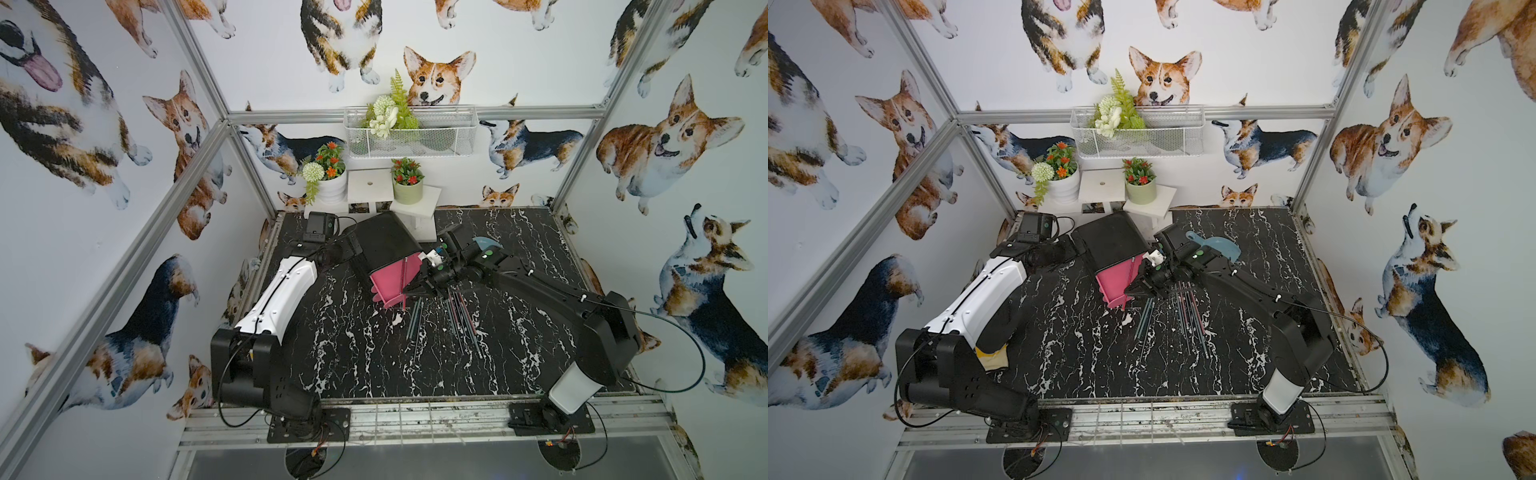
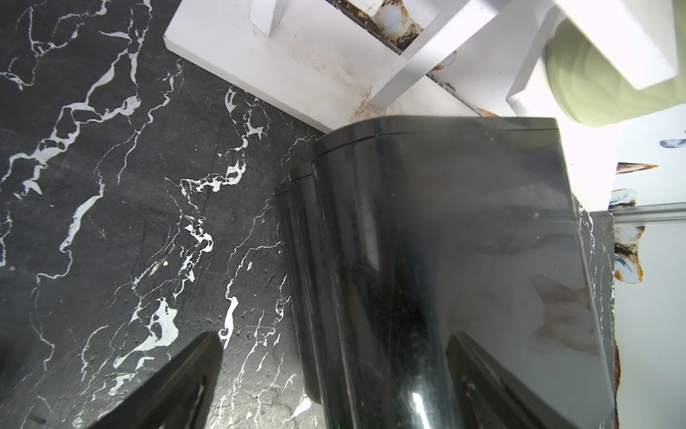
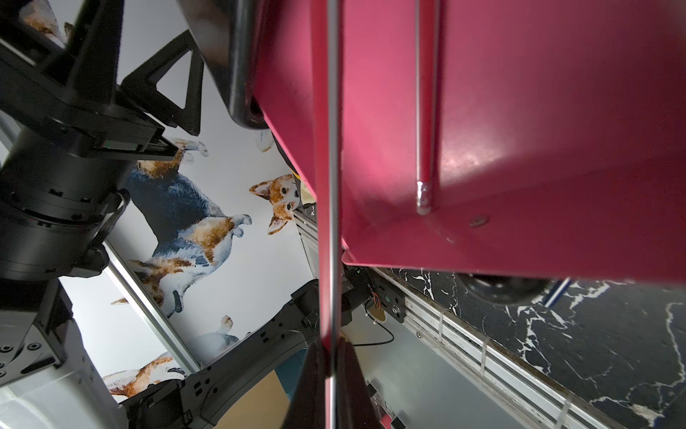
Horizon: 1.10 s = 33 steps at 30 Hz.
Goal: Please place the pencils in the drawer according to their color
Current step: Place the pencil in the drawer.
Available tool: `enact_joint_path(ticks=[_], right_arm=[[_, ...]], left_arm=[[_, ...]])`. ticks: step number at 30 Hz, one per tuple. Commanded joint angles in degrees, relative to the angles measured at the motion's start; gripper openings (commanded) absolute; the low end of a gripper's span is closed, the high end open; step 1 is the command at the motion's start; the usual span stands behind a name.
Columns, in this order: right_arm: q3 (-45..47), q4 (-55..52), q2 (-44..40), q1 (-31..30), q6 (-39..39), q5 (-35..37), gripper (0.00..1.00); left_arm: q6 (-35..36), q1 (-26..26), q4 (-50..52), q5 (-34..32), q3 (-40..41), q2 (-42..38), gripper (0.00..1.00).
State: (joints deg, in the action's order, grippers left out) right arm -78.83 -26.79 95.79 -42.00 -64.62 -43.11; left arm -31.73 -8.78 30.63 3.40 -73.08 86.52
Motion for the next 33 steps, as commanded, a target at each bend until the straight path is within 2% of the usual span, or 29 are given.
enact_joint_path(ticks=[1,8,21,33], right_arm=[[-1.6,0.4,1.4,0.0,1.0,-0.5,0.00],[-6.0,-4.1,4.3,0.3,4.3,1.1,0.00],[-4.8,-1.2,4.0,0.4,2.3,-0.7,0.00],[-9.7,-6.2,6.9,0.6,7.0,1.1,0.00]], left_arm=[[0.5,0.1,0.5,0.2,-0.7,0.1,1.00],[0.6,0.0,0.6,0.1,-0.7,-0.1,1.00],[0.5,0.0,0.4,-0.2,-0.4,-0.2,1.00],[0.5,0.1,0.6,-0.3,-0.4,-0.7,1.00]])
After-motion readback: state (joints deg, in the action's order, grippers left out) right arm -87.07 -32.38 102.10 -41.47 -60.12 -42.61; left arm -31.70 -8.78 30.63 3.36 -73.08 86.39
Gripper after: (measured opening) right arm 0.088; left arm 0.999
